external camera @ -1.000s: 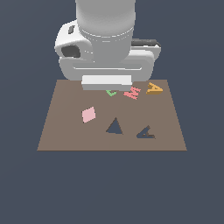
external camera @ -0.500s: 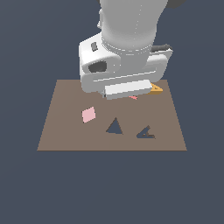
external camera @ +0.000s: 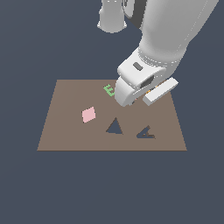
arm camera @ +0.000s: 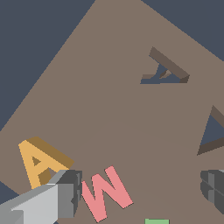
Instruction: Insert a designated object into the corresponding slot on a board.
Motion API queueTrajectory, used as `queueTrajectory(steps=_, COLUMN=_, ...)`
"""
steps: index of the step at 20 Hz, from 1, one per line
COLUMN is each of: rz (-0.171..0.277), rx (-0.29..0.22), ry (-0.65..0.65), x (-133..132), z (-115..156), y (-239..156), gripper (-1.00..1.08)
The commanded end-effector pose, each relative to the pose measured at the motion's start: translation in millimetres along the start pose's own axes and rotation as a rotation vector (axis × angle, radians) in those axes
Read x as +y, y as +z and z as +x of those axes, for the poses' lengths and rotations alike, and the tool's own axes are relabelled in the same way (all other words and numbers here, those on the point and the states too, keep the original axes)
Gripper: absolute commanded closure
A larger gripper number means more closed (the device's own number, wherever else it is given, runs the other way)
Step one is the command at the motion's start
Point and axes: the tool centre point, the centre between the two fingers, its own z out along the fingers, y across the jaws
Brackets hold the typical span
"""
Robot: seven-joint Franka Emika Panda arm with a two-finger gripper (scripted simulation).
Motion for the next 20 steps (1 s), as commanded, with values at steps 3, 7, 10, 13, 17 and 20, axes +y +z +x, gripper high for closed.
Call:
queueTrajectory(steps=3, rz=0.000, rx=0.004, ry=-0.214, x=-36.2, z=5.2, y=16.5, gripper=-0.92)
queueTrajectory(steps=7, rz=0.000, rx=0.007, ry=-0.367, x=-62.6, z=3.4, y=28.5, gripper=-0.92)
queueTrajectory(steps=10, rz=0.000, rx=0.009, ry=-0.460, x=-78.3, z=0.2, y=35.8, gripper=-0.92)
queueTrajectory(steps=13, rz=-0.001, rx=0.010, ry=-0.534, x=-90.4, z=-3.6, y=41.7, gripper=-0.92)
queueTrajectory(steps=17, rz=-0.001, rx=0.011, ry=-0.602, x=-101.2, z=-8.1, y=47.2, gripper=-0.92)
queueTrajectory(steps=20, rz=-0.001, rx=0.011, ry=-0.629, x=-105.3, z=-10.2, y=49.5, gripper=-0.92)
